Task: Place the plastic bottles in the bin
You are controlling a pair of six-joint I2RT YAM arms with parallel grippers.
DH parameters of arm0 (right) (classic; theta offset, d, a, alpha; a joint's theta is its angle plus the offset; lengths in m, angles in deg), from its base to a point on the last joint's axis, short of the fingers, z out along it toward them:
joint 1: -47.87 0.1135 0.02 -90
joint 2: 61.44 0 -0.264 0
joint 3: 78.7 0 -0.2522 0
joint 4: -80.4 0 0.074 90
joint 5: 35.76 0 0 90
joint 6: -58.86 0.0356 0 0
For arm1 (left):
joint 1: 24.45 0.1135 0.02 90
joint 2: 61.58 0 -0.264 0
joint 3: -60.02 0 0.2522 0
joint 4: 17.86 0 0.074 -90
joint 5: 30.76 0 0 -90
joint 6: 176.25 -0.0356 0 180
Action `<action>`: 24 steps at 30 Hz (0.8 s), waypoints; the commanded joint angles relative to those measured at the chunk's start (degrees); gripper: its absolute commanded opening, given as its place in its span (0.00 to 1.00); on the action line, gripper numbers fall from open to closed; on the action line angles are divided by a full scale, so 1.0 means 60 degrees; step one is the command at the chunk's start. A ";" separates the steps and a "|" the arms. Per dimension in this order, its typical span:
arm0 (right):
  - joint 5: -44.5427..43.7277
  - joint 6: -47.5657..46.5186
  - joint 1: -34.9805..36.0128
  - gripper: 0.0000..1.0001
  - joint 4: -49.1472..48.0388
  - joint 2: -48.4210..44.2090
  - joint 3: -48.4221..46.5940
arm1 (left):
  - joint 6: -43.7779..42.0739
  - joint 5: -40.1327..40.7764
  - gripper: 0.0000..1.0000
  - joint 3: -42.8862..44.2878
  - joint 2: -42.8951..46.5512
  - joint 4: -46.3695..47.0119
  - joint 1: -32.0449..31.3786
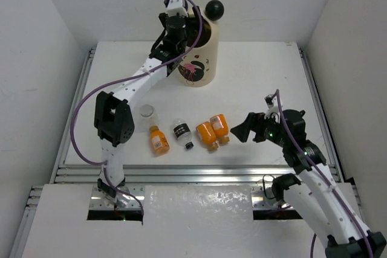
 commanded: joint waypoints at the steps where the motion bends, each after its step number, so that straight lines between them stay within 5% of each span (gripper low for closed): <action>1: 0.0610 -0.0209 0.0009 0.99 -0.1218 0.1293 0.0044 | 0.0416 -0.0085 1.00 -0.0287 0.1444 0.0442 -0.0128; 6: 0.0423 -0.0589 0.0097 0.95 -0.2172 0.3799 -0.0758 | 0.0999 0.0691 1.00 -0.0214 0.3331 -0.1940 -0.0771; 10: -0.0105 -0.1101 0.0258 0.83 -0.2393 0.5705 -0.1405 | 0.2304 -0.0301 1.00 -0.3057 0.5719 -0.3777 -0.0846; 16: -0.0969 -0.1804 0.0932 0.80 -0.2889 0.7653 -0.1948 | 0.2877 -0.1212 1.00 -0.8394 0.9750 -0.3411 -0.0949; 24: -0.1497 -0.2245 0.0742 0.74 -0.3550 0.9471 -0.1758 | 0.2643 -0.1871 1.00 -0.9955 1.1686 -0.5095 -0.0934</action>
